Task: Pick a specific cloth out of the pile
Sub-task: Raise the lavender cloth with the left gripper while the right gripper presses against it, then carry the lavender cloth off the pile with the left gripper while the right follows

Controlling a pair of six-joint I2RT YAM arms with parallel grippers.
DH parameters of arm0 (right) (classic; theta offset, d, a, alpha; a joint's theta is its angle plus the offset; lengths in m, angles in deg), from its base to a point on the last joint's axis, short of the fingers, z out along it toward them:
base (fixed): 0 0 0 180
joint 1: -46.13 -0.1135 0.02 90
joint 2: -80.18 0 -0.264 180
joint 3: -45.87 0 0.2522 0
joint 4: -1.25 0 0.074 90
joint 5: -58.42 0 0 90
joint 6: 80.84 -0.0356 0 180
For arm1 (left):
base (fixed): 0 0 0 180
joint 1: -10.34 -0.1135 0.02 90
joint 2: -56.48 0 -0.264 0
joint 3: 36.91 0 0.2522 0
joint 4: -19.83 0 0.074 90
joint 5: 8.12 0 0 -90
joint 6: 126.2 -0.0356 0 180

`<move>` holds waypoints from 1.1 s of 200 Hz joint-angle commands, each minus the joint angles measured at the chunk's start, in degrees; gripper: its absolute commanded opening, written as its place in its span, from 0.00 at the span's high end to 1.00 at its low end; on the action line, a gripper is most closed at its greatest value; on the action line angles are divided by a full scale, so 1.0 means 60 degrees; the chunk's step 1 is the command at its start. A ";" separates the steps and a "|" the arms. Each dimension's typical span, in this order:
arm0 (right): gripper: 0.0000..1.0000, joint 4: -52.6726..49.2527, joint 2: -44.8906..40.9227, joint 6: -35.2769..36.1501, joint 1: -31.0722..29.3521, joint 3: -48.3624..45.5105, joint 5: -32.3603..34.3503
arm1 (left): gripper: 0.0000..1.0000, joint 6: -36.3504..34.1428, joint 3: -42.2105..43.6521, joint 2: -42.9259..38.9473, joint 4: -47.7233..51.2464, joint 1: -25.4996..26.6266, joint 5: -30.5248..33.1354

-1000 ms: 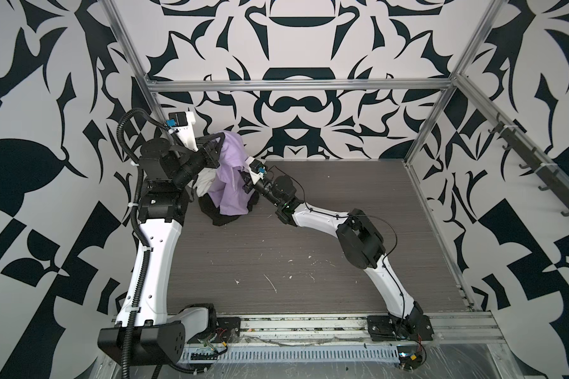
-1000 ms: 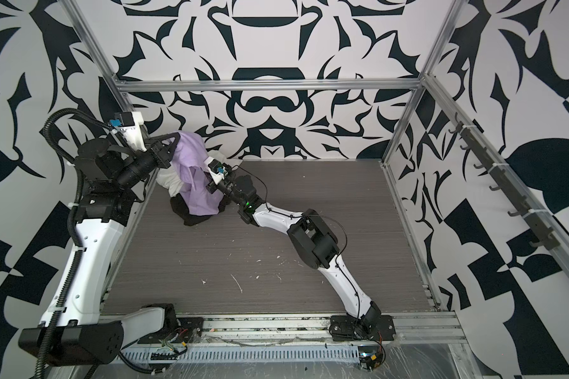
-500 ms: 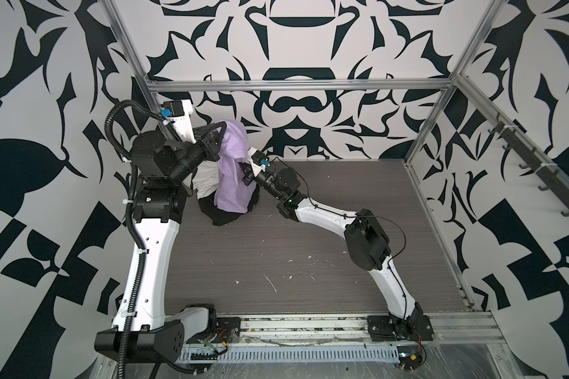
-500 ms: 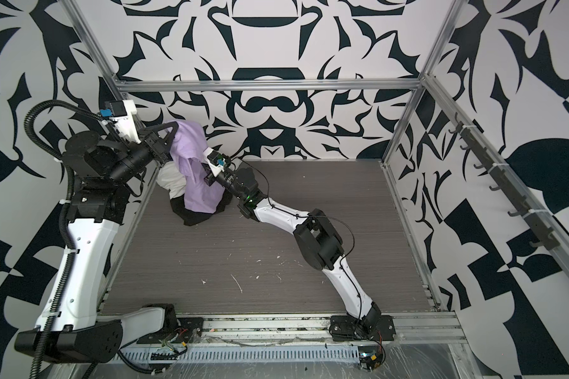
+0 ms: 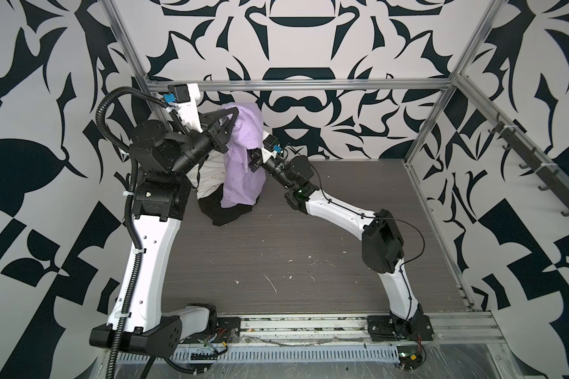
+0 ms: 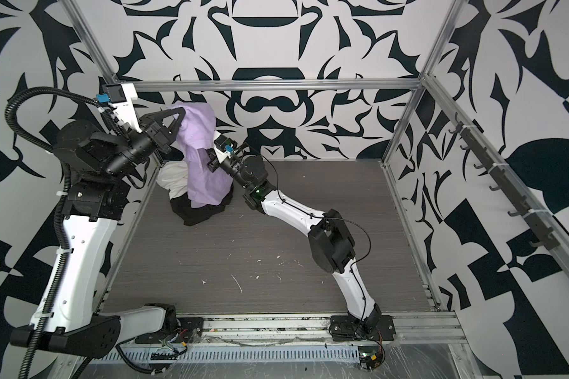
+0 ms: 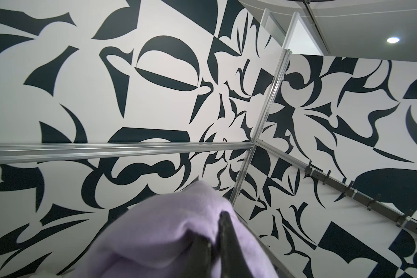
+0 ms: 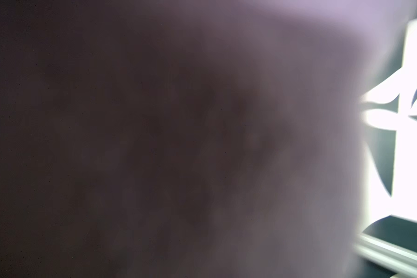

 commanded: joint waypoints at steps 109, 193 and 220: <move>1.00 0.0541 -0.4388 0.1181 0.0042 -0.3570 0.0199 | 1.00 0.0375 -0.1096 0.0754 -0.0087 0.2419 0.0538; 1.00 -0.1098 -0.8334 0.1792 -0.0032 -0.7237 0.1072 | 1.00 0.0441 -0.1150 0.0943 -0.0176 0.4220 0.0934; 1.00 -0.1922 -0.9396 0.1827 -0.0146 -0.7836 0.1183 | 1.00 0.0404 -0.0927 0.0964 -0.0211 0.4820 0.1092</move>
